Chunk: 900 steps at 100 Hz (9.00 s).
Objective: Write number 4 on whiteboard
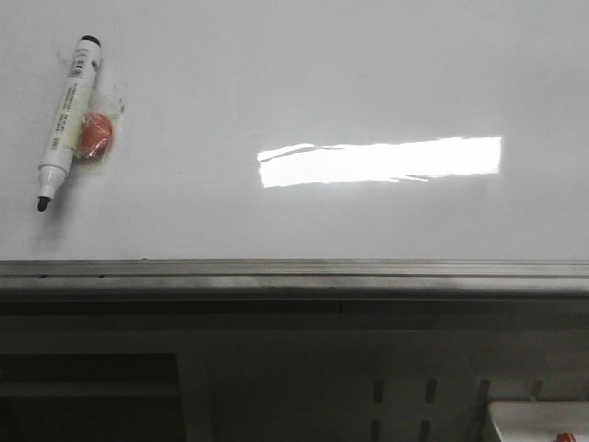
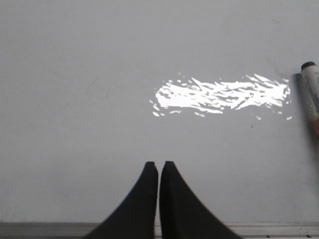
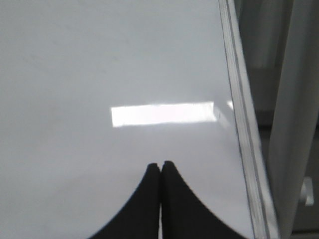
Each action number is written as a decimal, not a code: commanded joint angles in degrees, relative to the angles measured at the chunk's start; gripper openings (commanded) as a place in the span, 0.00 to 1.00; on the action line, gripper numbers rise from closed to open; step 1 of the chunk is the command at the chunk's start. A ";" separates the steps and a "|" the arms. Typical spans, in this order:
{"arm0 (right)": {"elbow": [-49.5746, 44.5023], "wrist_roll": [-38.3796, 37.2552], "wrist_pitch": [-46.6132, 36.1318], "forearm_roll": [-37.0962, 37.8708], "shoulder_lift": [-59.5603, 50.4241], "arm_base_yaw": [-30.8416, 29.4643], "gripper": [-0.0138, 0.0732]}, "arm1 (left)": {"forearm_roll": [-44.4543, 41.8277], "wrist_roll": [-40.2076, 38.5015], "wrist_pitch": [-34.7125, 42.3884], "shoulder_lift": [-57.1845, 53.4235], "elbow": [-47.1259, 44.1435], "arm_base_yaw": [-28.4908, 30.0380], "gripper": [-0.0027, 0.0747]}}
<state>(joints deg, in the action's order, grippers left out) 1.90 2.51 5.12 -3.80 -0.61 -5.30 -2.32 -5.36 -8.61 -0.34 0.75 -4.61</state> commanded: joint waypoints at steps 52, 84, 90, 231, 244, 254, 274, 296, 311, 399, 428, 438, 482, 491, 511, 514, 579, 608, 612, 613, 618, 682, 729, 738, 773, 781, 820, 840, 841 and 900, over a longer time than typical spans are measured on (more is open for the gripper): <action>15.34 -0.37 12.05 -7.86 15.37 -0.23 0.08 | -2.71 0.04 0.98 14.12 15.64 0.08 0.44; 15.34 -0.37 13.54 -7.86 15.37 -0.23 0.08 | -2.71 0.04 18.67 23.73 14.11 -2.58 0.58; 15.34 -0.37 13.67 -7.86 15.37 -0.23 0.08 | -2.71 -0.30 20.30 26.63 14.36 -5.93 0.58; 17.75 1.56 17.07 -9.88 15.86 6.64 0.08 | 1.20 -3.11 37.36 63.56 17.63 -31.94 0.01; 20.36 4.99 19.20 -12.53 18.93 14.72 0.08 | -10.40 -3.11 37.69 60.74 17.63 -31.94 0.01; 23.51 5.76 19.51 -15.01 23.99 21.82 0.09 | -21.02 -3.11 37.92 58.23 17.63 -31.94 0.01; 32.03 8.59 16.12 -15.30 37.15 38.06 0.35 | -35.56 -3.11 43.36 56.29 17.63 -31.94 0.01; 42.19 8.90 13.63 -14.43 50.02 52.23 0.66 | -41.88 -3.11 50.39 56.57 17.63 -31.94 0.01; 45.89 9.95 10.47 -13.37 56.52 56.75 0.66 | -43.64 -3.11 50.49 56.57 17.63 -31.94 0.01; 49.42 11.06 13.22 -11.44 61.74 58.49 0.51 | -46.52 -3.11 50.39 56.57 17.63 -31.94 0.01; 49.42 11.06 12.27 -11.44 61.74 58.49 0.24 | -46.52 -3.11 50.28 56.57 17.63 -31.94 0.01; 49.42 11.06 11.89 -11.44 61.74 58.49 0.08 | -46.79 -3.11 50.19 56.57 17.63 -31.94 0.01; 49.68 11.06 9.47 -9.63 61.74 57.88 0.08 | -30.57 -3.11 37.13 52.64 17.63 -29.65 0.47; 50.69 11.06 9.75 -9.63 62.41 55.92 0.08 | -23.07 -3.11 31.74 48.98 17.63 -28.30 0.47; 56.76 11.06 12.00 -9.28 67.13 49.76 0.08 | -19.22 -3.11 28.28 40.46 17.63 -25.63 0.47; 57.85 11.06 12.61 -8.98 68.28 49.10 0.08 | -19.22 -3.11 28.07 39.57 17.63 -25.21 0.47; 66.47 11.06 12.70 -4.61 79.76 45.05 0.08 | -12.83 -3.11 26.65 36.86 17.63 -21.99 0.47; 62.53 11.06 13.52 -6.72 79.76 45.53 0.08 | -12.83 -3.11 26.65 36.86 17.63 -21.99 0.47; 61.81 11.06 13.52 -6.88 79.76 46.00 0.08 | -12.83 -3.11 26.65 36.86 17.63 -21.99 0.47; 61.59 11.06 13.52 -6.88 79.76 46.17 0.08 | -12.83 -3.11 26.65 36.86 17.63 -21.99 0.47; 61.31 11.06 13.37 -6.88 79.76 46.61 0.08 | -12.83 -3.11 26.65 36.86 17.63 -21.99 0.47; 58.99 11.06 20.09 -6.88 75.42 38.39 0.08 | -12.83 -3.11 26.65 36.86 17.63 -21.99 0.47; 65.13 11.06 17.99 -5.51 75.45 42.47 0.08 | -13.05 -3.11 26.65 36.86 17.63 -21.94 0.47; 65.39 11.06 17.38 -5.36 76.17 41.84 0.08 | -13.05 -3.11 26.65 36.86 17.63 -21.94 0.47; 65.39 11.06 17.63 -5.36 77.90 41.84 0.08 | -13.12 -3.11 26.65 36.86 17.63 -21.94 0.47; 65.39 11.06 21.50 -5.64 77.90 42.09 0.08 | -13.12 -3.11 26.65 36.86 17.63 -21.94 0.47; 58.17 11.06 20.94 -8.61 77.75 43.98 0.08 | -15.12 -3.11 26.14 36.86 17.63 -21.94 0.47; 59.13 11.06 21.39 -8.67 74.91 48.50 0.08 | -24.67 -3.33 26.14 37.30 17.63 -26.66 0.47; 59.24 11.06 21.39 -8.67 74.91 48.91 0.08 | -25.09 -3.33 26.14 37.60 17.63 -27.35 0.47; 63.85 11.06 24.97 -8.44 74.69 58.53 0.08 | -30.73 -3.33 28.82 51.74 17.63 -40.43 0.45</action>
<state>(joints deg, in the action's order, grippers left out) 63.75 13.01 32.44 -12.37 76.12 53.00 -34.46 -8.14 15.28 51.32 16.79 -45.12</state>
